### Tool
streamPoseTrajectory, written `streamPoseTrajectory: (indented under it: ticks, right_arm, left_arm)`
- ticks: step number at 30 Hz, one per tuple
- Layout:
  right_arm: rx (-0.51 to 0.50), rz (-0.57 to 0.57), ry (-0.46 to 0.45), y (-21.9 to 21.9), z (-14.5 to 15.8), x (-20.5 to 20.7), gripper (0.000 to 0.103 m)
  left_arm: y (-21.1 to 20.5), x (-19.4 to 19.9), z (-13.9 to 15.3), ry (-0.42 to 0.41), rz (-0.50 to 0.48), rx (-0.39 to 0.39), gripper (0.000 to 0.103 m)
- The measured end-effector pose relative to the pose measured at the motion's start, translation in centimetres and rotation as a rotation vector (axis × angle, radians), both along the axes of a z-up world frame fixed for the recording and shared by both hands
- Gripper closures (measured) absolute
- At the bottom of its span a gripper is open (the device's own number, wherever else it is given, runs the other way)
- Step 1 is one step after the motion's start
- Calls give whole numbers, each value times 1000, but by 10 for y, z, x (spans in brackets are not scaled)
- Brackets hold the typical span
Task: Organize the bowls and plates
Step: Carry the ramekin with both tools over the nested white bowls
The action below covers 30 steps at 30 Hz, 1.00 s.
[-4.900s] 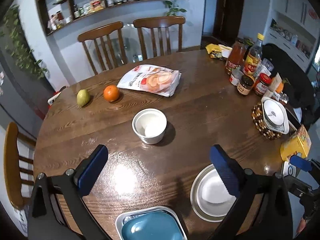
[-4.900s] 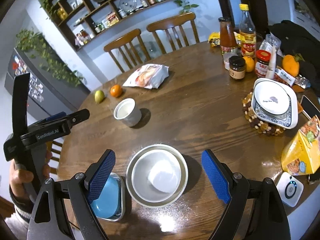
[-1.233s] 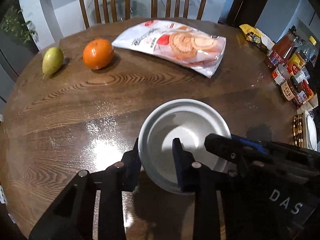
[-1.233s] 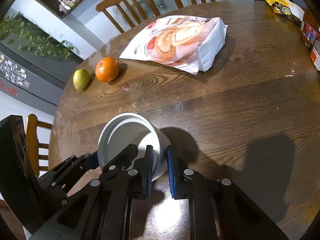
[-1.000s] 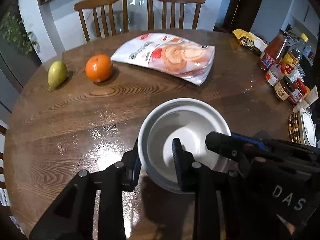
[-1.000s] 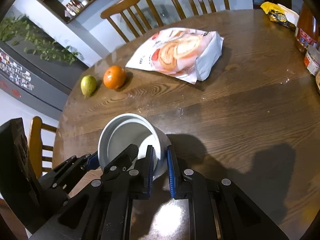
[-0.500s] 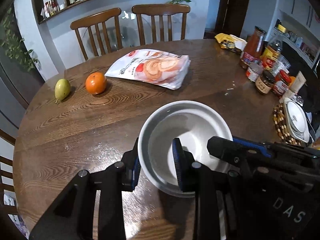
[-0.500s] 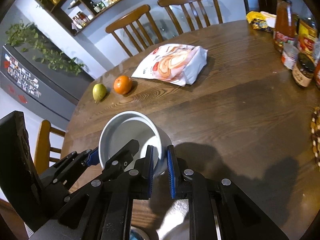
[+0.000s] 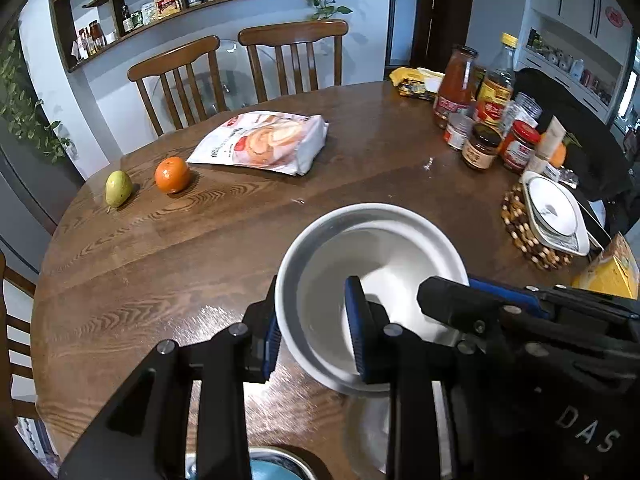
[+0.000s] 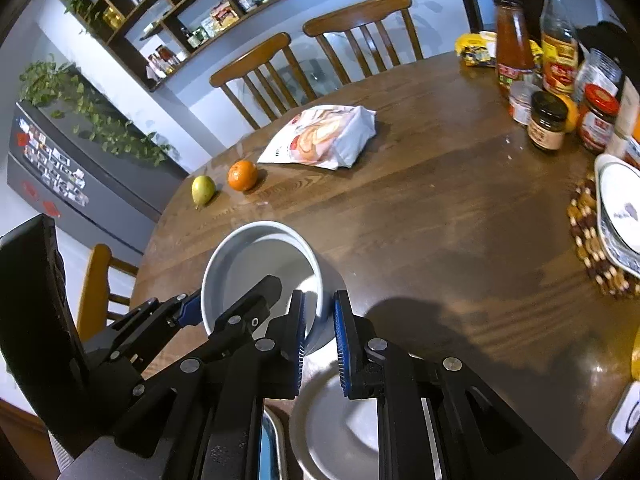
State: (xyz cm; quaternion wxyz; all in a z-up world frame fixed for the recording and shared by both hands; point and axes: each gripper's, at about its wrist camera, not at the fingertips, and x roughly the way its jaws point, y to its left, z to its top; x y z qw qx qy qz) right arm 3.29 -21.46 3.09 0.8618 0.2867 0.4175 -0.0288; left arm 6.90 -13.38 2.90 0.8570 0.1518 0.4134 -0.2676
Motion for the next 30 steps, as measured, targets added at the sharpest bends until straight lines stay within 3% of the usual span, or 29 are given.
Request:
streamPoseTrajectory:
  ticks: [13,30]
  right_arm:
    - [21,9,28,-11,-10,-50,87]
    - [63,47,135,-11,-49,-70,87]
  left_arm:
    - [-13,-48,-11,38,3,22,76]
    - [-16,-69,-54,170,15,83,75]
